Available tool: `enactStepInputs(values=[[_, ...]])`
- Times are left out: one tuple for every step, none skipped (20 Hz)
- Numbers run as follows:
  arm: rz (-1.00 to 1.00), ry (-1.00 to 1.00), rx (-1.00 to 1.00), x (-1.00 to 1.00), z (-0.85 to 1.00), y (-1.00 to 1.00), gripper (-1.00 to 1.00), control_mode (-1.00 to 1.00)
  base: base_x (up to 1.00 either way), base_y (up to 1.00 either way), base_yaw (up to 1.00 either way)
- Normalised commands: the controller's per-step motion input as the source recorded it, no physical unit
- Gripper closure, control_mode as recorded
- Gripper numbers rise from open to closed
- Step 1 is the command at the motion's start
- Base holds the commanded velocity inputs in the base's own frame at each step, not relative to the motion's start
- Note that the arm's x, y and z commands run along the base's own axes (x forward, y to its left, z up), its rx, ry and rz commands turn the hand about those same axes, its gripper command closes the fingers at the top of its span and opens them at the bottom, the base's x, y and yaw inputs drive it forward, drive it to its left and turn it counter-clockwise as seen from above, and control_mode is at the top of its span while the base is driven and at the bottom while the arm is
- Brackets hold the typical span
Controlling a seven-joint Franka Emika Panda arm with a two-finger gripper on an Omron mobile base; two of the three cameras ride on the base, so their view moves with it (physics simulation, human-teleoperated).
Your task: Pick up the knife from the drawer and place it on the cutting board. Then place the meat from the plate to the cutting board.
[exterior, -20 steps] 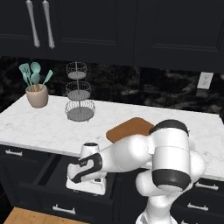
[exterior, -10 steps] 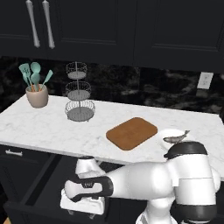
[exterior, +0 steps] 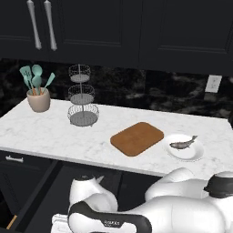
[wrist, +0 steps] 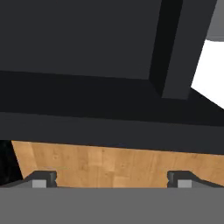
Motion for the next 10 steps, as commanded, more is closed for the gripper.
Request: enactStepInputs(values=[[0.00, 0.00, 0.00, 0.01, 0.30, 0.00, -1.00, -1.00, 0.00, 0.00, 0.00], [0.00, 0.00, 0.00, 0.36, 0.25, -0.01, -1.00, -1.00, 0.00, 0.00, 0.00], [0.00, 0.00, 0.00, 0.74, 0.15, -0.25, -1.00, -1.00, 0.00, 0.00, 0.00], [0.00, 0.00, 0.00, 0.86, 0.14, -0.36, -1.00, -1.00, 0.00, 0.00, 0.00], [0.00, 0.00, 0.00, 0.91, 0.14, -0.43, -1.00, -1.00, 0.00, 0.00, 0.00], [0.00, 0.00, 0.00, 0.96, 0.19, -0.44, -1.00, -1.00, 0.00, 0.00, 0.00], [0.00, 0.00, 0.00, 0.96, 0.19, -0.41, -1.00, -1.00, 0.00, 0.00, 0.00], [0.00, 0.00, 0.00, 0.88, 0.17, -0.36, -1.00, -1.00, 0.00, 0.00, 0.00], [0.00, 0.00, 0.00, 0.79, 0.16, -0.26, -1.00, -1.00, 0.00, 0.00, 0.00], [0.00, 0.00, 0.00, 0.69, 0.14, -0.15, -1.00, -1.00, 0.00, 0.00, 0.00]])
